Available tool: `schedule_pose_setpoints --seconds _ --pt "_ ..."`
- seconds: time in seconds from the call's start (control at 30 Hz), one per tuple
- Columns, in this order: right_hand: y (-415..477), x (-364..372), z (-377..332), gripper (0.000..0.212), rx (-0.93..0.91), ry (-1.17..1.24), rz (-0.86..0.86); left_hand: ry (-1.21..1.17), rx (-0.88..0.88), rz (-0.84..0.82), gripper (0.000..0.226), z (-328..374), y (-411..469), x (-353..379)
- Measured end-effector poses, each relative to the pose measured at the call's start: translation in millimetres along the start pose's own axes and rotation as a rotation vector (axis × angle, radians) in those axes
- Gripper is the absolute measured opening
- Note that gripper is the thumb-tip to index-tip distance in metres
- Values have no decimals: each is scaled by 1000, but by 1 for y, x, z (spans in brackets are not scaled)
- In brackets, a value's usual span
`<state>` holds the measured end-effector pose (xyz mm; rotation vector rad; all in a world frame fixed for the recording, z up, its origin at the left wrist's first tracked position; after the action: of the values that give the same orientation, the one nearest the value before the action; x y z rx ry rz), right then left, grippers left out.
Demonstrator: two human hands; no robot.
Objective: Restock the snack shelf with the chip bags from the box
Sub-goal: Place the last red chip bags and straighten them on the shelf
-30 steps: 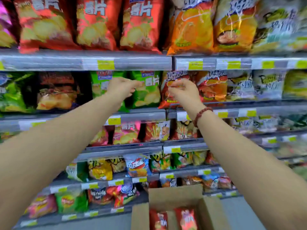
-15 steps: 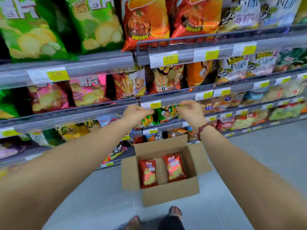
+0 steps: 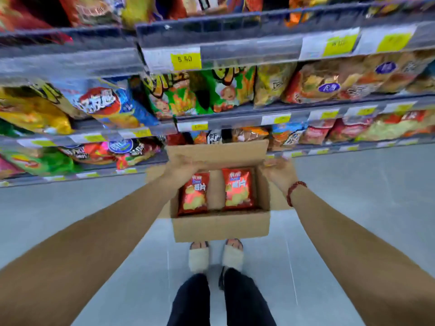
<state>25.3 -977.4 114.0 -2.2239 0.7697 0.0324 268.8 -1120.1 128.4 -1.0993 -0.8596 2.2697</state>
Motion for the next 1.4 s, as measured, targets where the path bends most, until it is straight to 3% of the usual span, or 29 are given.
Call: schedule_pose_setpoints --seconds 0.07,0.17,0.23,0.3,0.47,0.77,0.93,1.0,1.07,1.17,1.23,1.4 --pt "26 9 39 28 47 32 20 41 -10 -60 37 -22 26 29" --pt "61 23 99 28 92 14 20 64 -91 -41 31 -72 66 63" --pt "89 35 149 21 146 -19 -1 66 -152 -51 45 -106 93 87" --pt "113 44 193 31 186 -59 7 89 -196 -22 72 -144 124 107" --pt "160 61 253 59 213 -132 18 228 -224 -2 52 -197 181 142" --pt "250 86 315 98 305 39 76 270 -333 113 88 -267 274 180" --pt "277 100 344 86 348 130 31 132 -419 75 106 -298 306 201" --pt "283 107 354 92 381 188 -24 37 -411 25 116 -311 319 211" --pt "288 113 367 105 420 226 -72 -33 -388 -27 118 -318 327 219" --pt "289 127 371 99 437 218 -184 -77 -356 -65 119 -313 328 223" --pt "284 138 367 99 459 155 -251 -119 -334 -78 107 -308 328 225" --pt "267 149 348 58 416 147 -261 -116 -303 -61 97 -287 310 224"
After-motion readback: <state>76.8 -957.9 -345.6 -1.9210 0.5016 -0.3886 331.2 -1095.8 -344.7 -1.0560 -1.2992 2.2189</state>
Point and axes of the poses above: each hand's wrist, its own y-axis towards the middle knuckle, its own x-axis out of the palm, z = x × y, the point moved 9 cm from there along y, towards the middle knuckle, and after that the axes turned 12 degrees about y, right-handed, at the moved point
